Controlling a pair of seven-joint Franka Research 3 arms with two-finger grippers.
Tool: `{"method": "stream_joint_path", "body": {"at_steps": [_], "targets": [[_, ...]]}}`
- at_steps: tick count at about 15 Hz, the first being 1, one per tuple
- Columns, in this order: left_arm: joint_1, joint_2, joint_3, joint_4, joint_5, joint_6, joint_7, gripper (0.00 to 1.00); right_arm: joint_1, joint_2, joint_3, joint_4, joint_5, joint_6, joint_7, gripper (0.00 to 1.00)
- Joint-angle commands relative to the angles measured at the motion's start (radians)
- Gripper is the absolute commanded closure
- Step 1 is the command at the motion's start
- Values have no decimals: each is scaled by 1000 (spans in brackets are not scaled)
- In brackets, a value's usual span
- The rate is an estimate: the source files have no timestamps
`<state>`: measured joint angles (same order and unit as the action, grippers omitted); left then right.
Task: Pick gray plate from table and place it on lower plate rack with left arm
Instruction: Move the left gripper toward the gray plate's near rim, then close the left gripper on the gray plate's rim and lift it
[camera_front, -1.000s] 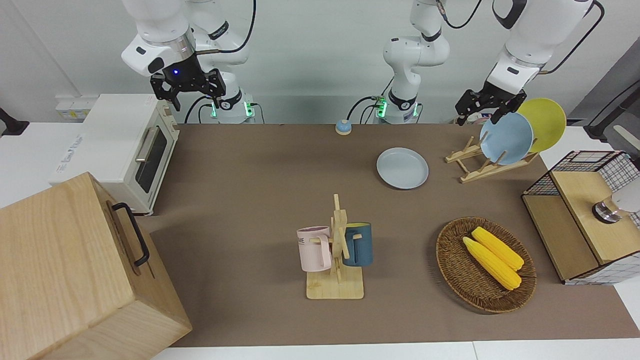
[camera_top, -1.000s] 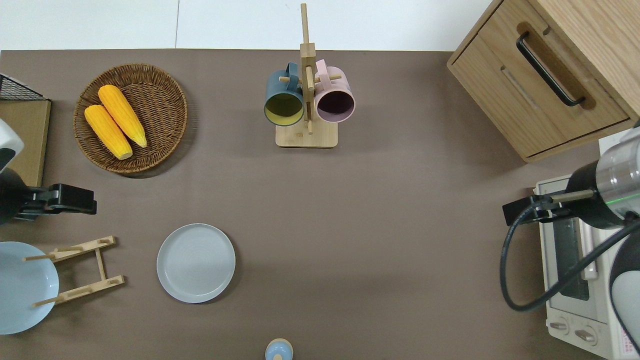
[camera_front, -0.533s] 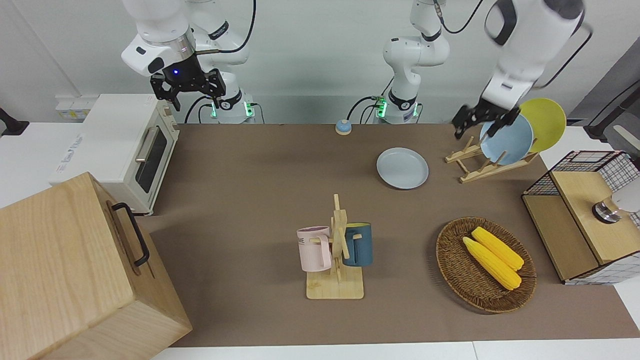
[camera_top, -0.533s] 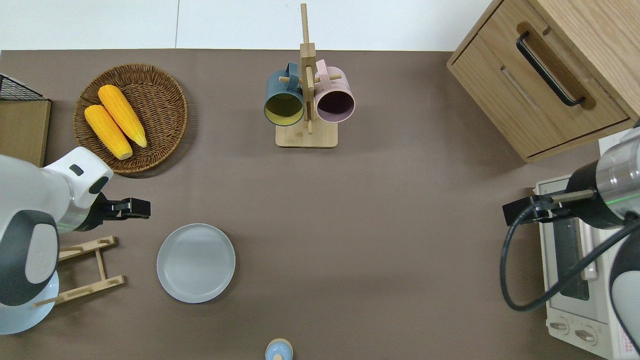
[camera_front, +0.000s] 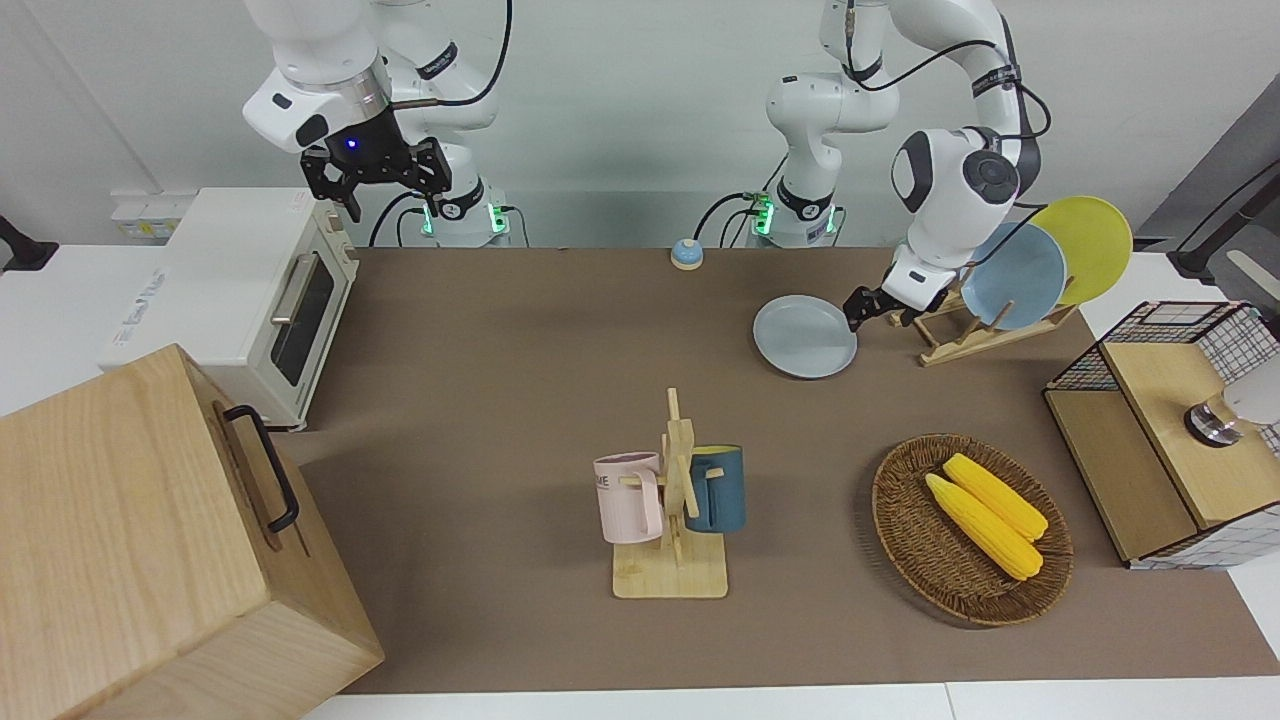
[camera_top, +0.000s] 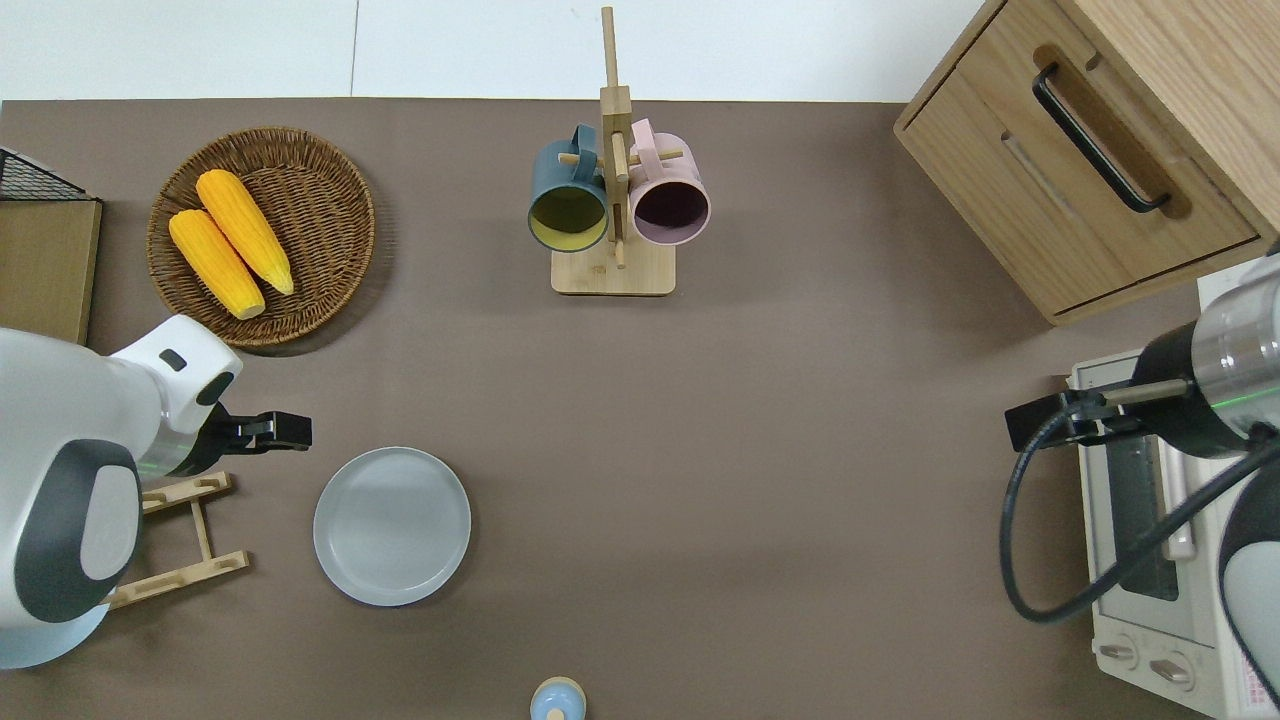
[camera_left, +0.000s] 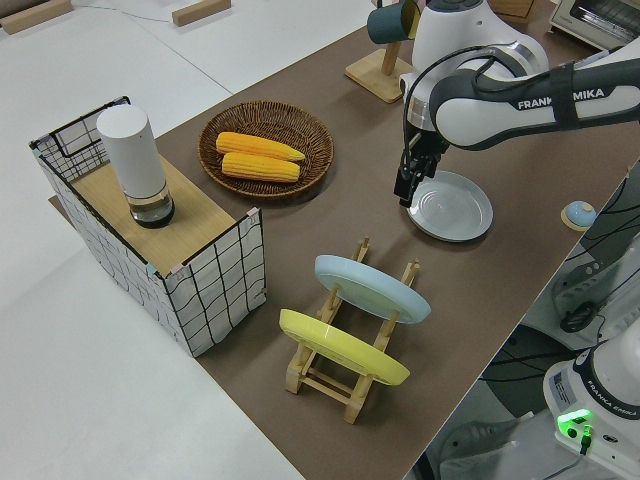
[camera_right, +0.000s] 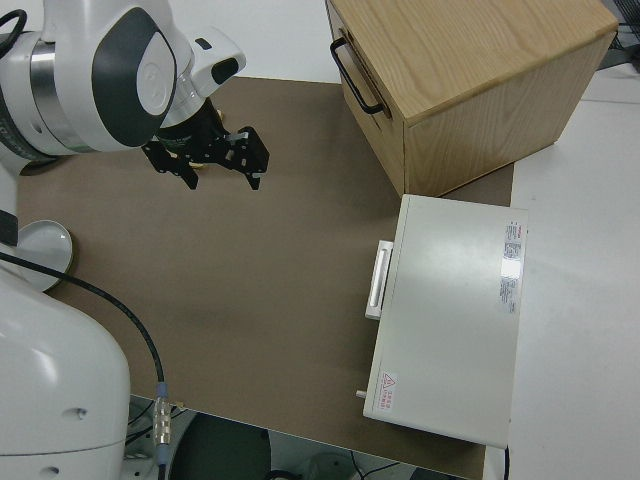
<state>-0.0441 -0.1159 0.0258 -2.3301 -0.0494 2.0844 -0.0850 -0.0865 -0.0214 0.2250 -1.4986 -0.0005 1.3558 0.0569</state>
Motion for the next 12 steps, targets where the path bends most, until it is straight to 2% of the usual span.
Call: {"method": "stream_joint_path", "body": {"at_steps": [1,4,6,9,11,12], "targets": [[3,-21,-3,-97,-75,40,-12,9,-13,-5,7,6,4,-15,-3,13],[6,27,-3,-100,-79,54,-10,15,-15,-5,7,6,4,-15,-3,11],[9,61,-3,-100,-79,81,-10,61,-15,-5,7,6,4,-15,-3,11],[18,82,-3,-100,-79,94,-12,395,-15,-5,7,6,4,-15,-3,13],[21,104,-3,-100,-78,115,-12,498,-15,-5,7,6,4,-15,-3,13],[26,107,-3,-100,-78,121,-12,596,-13,-5,7,6,4,-15,-3,13]]}}
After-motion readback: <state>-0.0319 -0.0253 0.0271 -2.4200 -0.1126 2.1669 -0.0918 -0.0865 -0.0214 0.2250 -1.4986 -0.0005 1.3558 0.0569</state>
